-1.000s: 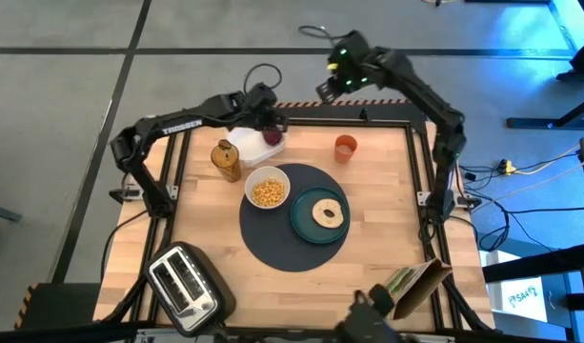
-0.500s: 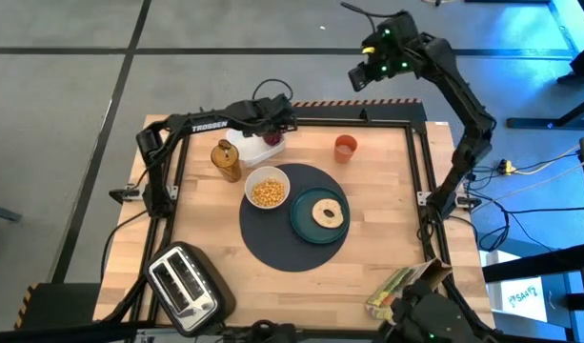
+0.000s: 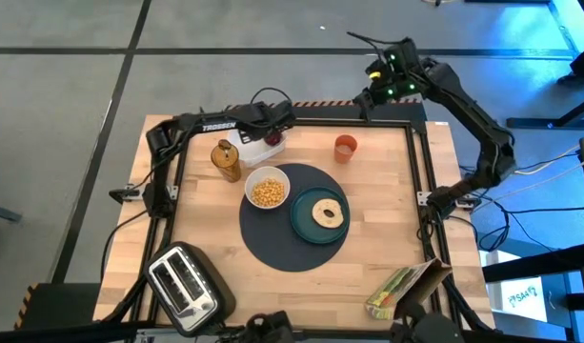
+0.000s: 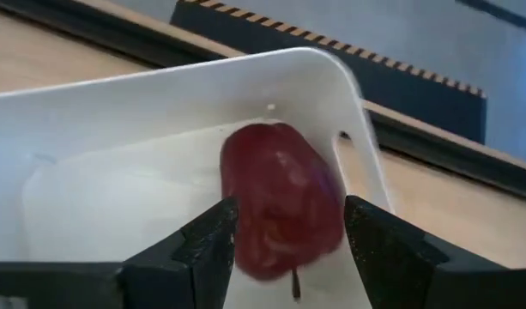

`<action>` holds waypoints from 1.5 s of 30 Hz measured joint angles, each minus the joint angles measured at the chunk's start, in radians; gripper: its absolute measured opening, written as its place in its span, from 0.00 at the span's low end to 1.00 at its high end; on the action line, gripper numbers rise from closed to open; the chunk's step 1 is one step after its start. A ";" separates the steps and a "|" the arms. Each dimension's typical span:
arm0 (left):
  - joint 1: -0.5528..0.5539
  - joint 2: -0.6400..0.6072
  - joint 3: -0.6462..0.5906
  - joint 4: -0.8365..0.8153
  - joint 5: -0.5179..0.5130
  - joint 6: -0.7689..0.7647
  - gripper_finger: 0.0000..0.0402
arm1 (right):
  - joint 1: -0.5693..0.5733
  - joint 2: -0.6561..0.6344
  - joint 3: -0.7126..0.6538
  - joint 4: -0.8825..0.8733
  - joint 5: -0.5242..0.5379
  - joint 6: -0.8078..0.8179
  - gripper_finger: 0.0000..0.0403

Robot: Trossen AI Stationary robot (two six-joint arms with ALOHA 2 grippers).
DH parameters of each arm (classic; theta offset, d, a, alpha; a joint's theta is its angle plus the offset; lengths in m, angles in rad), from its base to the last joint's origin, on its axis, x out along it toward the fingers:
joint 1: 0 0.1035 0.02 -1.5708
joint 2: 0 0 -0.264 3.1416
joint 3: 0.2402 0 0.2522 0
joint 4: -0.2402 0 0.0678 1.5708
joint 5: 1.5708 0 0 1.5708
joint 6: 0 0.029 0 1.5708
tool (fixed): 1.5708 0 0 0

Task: Arrange a breakfast setting
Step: Put the red apple on the green plate

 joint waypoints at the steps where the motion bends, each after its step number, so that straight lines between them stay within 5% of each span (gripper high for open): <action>1: 0.002 0.009 0.000 -0.007 0.000 -0.009 0.52 | 0.000 -0.011 -0.020 0.005 0.000 0.000 0.17; 24: 0.035 0.048 0.000 -0.034 0.110 -0.077 0.53 | 0.001 -0.055 -0.061 0.010 0.008 -0.029 0.17; 45: 0.061 0.077 -0.001 -0.014 0.046 -0.135 0.98 | 0.001 -0.056 -0.061 0.003 0.008 -0.034 0.17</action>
